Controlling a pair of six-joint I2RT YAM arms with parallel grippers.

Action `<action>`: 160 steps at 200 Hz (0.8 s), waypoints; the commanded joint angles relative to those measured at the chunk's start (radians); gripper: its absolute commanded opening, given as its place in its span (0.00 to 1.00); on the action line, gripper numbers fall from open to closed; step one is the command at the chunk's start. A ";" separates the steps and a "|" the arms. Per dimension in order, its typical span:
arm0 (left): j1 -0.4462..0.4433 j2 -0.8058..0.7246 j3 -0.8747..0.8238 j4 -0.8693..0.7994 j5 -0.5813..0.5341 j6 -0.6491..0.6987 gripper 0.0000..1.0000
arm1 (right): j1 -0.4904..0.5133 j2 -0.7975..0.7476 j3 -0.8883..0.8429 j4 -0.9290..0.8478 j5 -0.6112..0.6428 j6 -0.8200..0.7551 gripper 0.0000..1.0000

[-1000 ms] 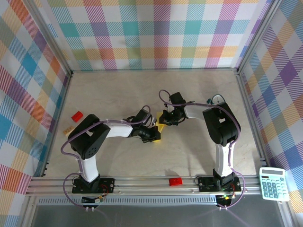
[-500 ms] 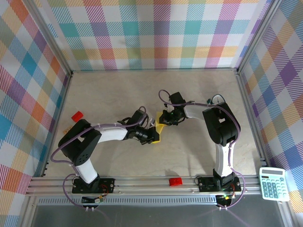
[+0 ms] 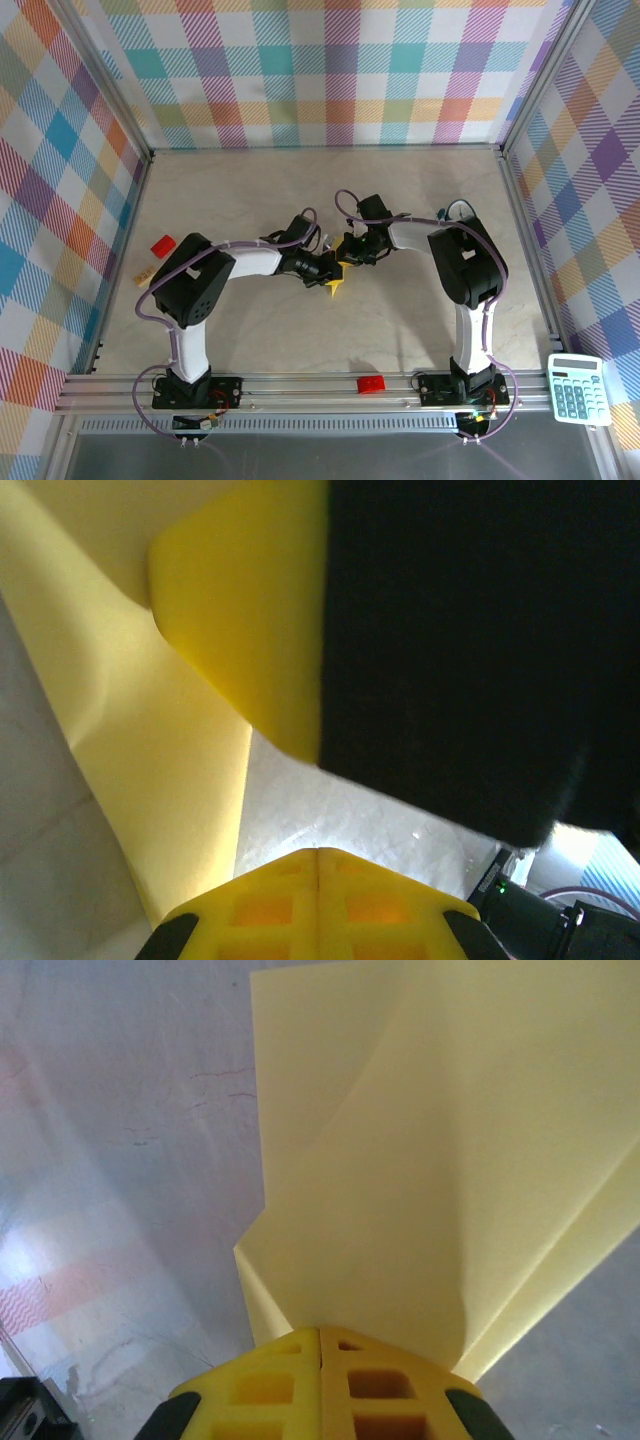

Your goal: Fold a paper plane with a square sheet of paper (fold left side to right side)

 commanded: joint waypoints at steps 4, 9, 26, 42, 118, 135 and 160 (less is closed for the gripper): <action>0.001 0.027 0.045 -0.040 0.016 0.034 0.00 | 0.009 0.079 -0.021 -0.087 0.109 -0.015 0.00; 0.001 0.030 0.049 -0.041 0.016 0.036 0.00 | 0.009 0.079 -0.022 -0.089 0.109 -0.014 0.00; 0.001 0.050 0.061 -0.050 0.012 0.047 0.00 | 0.008 0.080 -0.019 -0.094 0.112 -0.016 0.00; 0.001 0.065 0.070 -0.064 0.006 0.058 0.00 | 0.009 0.082 -0.018 -0.099 0.116 -0.018 0.00; 0.001 0.069 0.040 -0.103 -0.004 0.090 0.00 | 0.010 0.092 -0.003 -0.133 0.144 -0.030 0.00; 0.001 0.064 0.017 -0.102 -0.001 0.092 0.00 | 0.010 0.094 0.003 -0.144 0.151 -0.037 0.00; -0.001 0.052 -0.018 -0.097 0.004 0.092 0.00 | 0.010 0.103 0.015 -0.160 0.160 -0.042 0.00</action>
